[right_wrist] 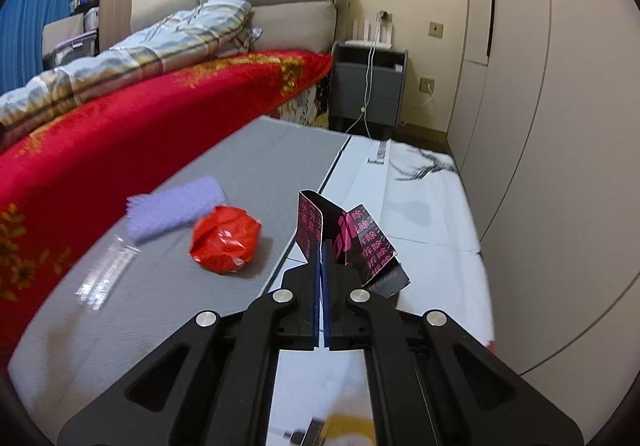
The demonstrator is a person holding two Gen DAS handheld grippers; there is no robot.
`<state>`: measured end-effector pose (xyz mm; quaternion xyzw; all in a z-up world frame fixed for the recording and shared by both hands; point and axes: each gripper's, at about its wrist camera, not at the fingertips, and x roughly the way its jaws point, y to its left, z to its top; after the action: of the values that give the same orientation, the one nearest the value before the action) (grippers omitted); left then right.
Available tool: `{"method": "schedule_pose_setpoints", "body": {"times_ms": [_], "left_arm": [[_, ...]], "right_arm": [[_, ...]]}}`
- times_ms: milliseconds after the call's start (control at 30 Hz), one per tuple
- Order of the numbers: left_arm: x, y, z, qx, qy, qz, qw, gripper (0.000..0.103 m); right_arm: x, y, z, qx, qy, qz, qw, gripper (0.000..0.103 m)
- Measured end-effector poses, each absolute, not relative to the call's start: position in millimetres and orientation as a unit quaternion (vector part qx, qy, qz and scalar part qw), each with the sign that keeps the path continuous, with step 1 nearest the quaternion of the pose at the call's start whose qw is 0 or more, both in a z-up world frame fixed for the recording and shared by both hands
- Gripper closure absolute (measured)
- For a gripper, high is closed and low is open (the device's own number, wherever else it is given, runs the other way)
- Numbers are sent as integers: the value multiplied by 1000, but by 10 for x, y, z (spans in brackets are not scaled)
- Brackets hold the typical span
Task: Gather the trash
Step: 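Grasp the pink-black card with the right tool and lift it, then grasp the red plastic bag with the left tool and lift it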
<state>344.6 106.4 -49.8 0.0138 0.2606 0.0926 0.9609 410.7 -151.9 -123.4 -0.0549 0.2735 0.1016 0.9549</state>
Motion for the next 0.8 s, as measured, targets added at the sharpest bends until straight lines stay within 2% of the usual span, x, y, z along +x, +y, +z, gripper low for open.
{"method": "schedule_pose_setpoints", "body": {"times_ms": [400,800], "left_arm": [[3273,936,-450,16,221,80,972,8],[3499,430,-662,-21,236,18,971,8]], "right_arm": [[2665,-1755,-394,-39,243,75,966,102],[1260,-2639,-196,-20,236,-16,971,102]]}}
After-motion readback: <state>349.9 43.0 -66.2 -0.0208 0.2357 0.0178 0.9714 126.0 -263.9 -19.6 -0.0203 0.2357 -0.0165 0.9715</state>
